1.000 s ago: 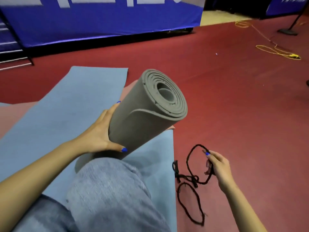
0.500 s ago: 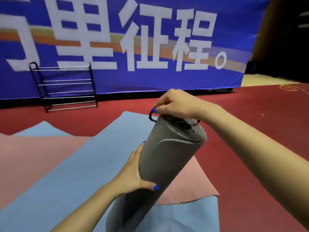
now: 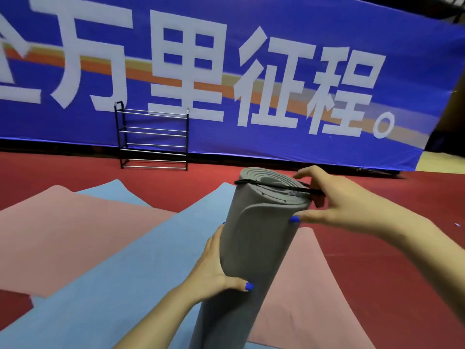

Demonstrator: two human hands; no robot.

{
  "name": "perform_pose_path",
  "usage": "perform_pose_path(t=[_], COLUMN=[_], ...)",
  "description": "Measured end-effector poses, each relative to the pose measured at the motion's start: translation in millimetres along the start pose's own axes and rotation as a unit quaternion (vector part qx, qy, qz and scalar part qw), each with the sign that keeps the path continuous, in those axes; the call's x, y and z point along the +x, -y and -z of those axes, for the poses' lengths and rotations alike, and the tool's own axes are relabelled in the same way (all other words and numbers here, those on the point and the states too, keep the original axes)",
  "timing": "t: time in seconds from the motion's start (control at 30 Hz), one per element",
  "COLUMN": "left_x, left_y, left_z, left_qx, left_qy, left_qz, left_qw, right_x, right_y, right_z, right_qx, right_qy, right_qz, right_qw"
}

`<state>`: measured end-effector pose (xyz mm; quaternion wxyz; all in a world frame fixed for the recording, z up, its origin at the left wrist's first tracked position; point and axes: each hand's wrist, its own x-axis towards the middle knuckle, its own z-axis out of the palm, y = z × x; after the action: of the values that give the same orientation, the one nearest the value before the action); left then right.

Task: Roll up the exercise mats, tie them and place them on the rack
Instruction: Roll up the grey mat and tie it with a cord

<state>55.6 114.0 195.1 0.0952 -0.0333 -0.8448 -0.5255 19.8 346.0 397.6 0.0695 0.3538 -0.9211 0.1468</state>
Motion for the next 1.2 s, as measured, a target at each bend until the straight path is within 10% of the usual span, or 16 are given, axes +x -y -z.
perform_pose_path(t=[0.27,0.47,0.67,0.97,1.2], left_x=[5,-5,6,2,-5], left_y=[-5,-18,-11,11,14], left_z=[-1,-21,-11,19,31], left_qx=[-0.014,-0.037,-0.049,-0.072,-0.036], left_qy=[0.008,0.019,-0.041,-0.077,-0.059], left_qz=[0.025,0.037,0.047,0.053,0.043], left_qw=[1.0,0.998,0.997,0.993,0.997], right_x=[-24,-45,-39,-1,51], right_y=[10,84,92,27,24], right_z=[-56,-113,-141,-88,-113], right_qx=[0.162,-0.063,-0.205,0.249,0.595], right_qy=[-0.281,-0.208,-0.181,-0.245,-0.141], right_qz=[-0.061,0.097,0.046,-0.137,-0.124], right_qw=[0.944,0.971,0.961,0.927,0.781])
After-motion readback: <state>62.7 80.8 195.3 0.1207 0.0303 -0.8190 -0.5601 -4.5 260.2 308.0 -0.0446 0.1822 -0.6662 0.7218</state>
